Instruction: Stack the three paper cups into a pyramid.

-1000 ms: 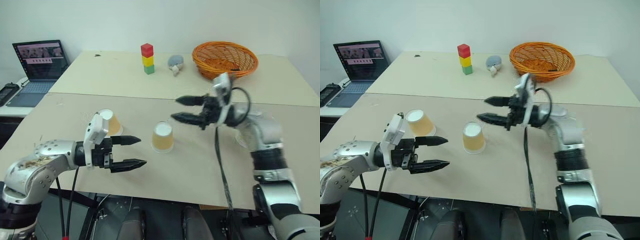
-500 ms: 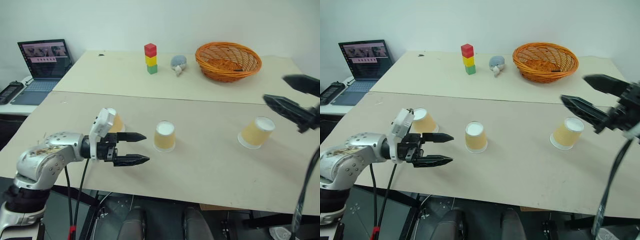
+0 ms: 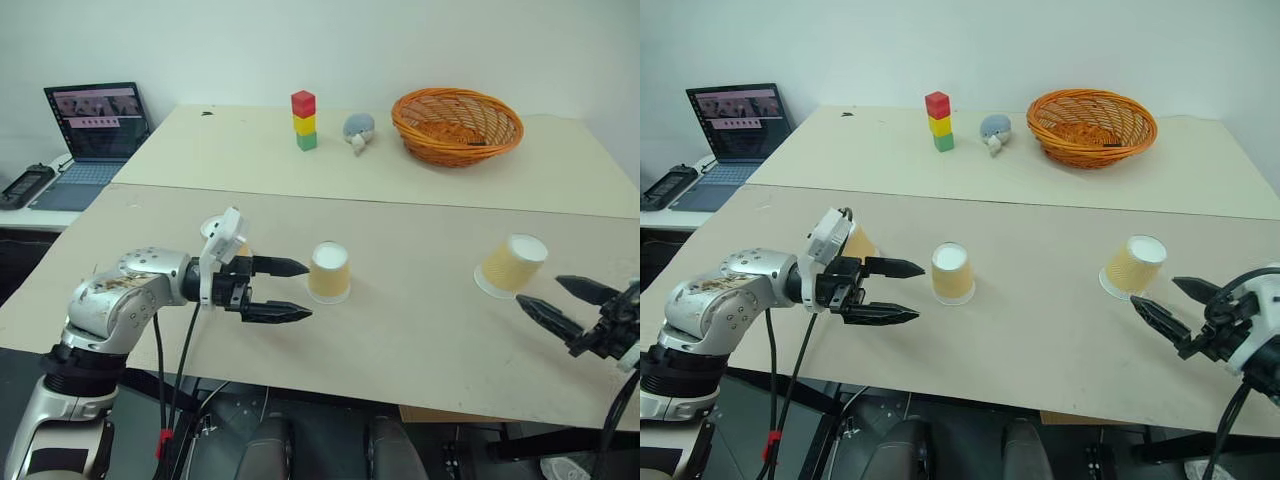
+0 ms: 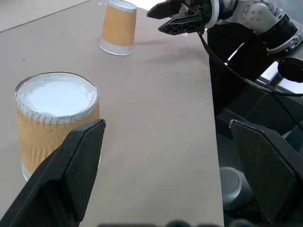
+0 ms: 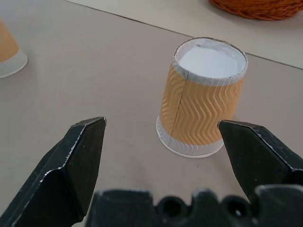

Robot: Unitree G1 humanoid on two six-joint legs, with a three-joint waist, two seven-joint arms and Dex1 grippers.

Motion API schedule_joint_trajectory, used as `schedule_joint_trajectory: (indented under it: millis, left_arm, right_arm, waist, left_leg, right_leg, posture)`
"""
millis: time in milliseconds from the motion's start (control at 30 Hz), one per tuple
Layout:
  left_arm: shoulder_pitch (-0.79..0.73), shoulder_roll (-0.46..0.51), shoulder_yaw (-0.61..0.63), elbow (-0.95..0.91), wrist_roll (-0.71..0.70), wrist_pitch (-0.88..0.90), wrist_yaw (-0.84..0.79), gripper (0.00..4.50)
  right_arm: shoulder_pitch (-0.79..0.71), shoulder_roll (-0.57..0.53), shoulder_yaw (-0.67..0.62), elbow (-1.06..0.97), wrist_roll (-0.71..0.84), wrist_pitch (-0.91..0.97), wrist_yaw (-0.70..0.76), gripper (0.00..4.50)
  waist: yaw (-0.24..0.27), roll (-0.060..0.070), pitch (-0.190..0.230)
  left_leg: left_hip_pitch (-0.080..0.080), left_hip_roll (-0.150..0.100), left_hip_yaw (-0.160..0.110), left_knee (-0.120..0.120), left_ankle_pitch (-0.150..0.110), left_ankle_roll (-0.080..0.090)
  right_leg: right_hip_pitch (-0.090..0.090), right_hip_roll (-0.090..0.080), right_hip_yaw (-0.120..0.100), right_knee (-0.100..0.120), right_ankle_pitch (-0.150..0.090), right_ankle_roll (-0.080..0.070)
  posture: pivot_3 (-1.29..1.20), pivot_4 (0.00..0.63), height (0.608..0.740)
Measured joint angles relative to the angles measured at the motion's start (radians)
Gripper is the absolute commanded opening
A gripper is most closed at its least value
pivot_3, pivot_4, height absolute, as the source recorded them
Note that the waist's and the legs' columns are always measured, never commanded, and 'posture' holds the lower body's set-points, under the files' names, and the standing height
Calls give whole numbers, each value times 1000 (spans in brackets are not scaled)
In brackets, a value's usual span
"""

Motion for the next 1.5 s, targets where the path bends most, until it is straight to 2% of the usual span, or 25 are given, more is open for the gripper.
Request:
schedule_joint_trajectory:
  millis: [267, 733, 1067, 1167, 1267, 1500]
  left_arm:
    - [16, 2, 11, -16, -1, 0, 1, 4500]
    - [80, 11, 61, -74, -5, 12, 48, 4500]
    - [112, 19, 95, -115, -40, 36, 90, 4500]
    - [115, 20, 114, -130, -45, 38, 105, 4500]
    - [125, 31, 133, -137, -61, 49, 117, 4500]
    - [199, 79, 207, -159, -103, 74, 126, 4500]
  right_arm:
    - [-109, -41, 35, 124, -7, -43, -2, 4467]
    - [-321, -58, 201, 287, -38, -94, 4, 4467]
    - [-377, -79, 237, 378, -60, -135, 29, 4467]
    - [-402, -80, 263, 407, -76, -151, 33, 3724]
    - [-433, -79, 265, 412, -76, -154, 29, 2758]
    - [-537, -79, 270, 417, -49, -149, 35, 2758]
  waist:
    - [0, 0, 0]
    - [0, 0, 1]
    - [0, 0, 1]
    - [0, 0, 1]
    - [-2, 1, 1]
    - [-2, 1, 1]
  left_leg:
    - [0, 0, 0, 0, 0, 0]
    - [0, 0, 0, 0, 0, 0]
    - [-1, 0, 0, 0, 0, 0]
    - [0, 0, 0, 0, 0, 0]
    - [-1, 0, 0, 0, 0, 0]
    - [-1, 0, -1, 0, 0, 0]
  right_leg:
    - [0, 0, 0, 0, 0, 0]
    - [-1, -2, 0, 1, 0, 0]
    - [-1, -3, 0, 1, 0, 0]
    - [-1, -3, 0, 1, 0, 0]
    - [-1, -4, 1, 2, 0, 0]
    - [-2, -4, 1, 2, 0, 0]
  posture:
    - [0, 150, 629]
    - [0, 150, 629]
    - [0, 150, 629]
    - [0, 150, 629]
    - [0, 150, 629]
    - [0, 150, 629]
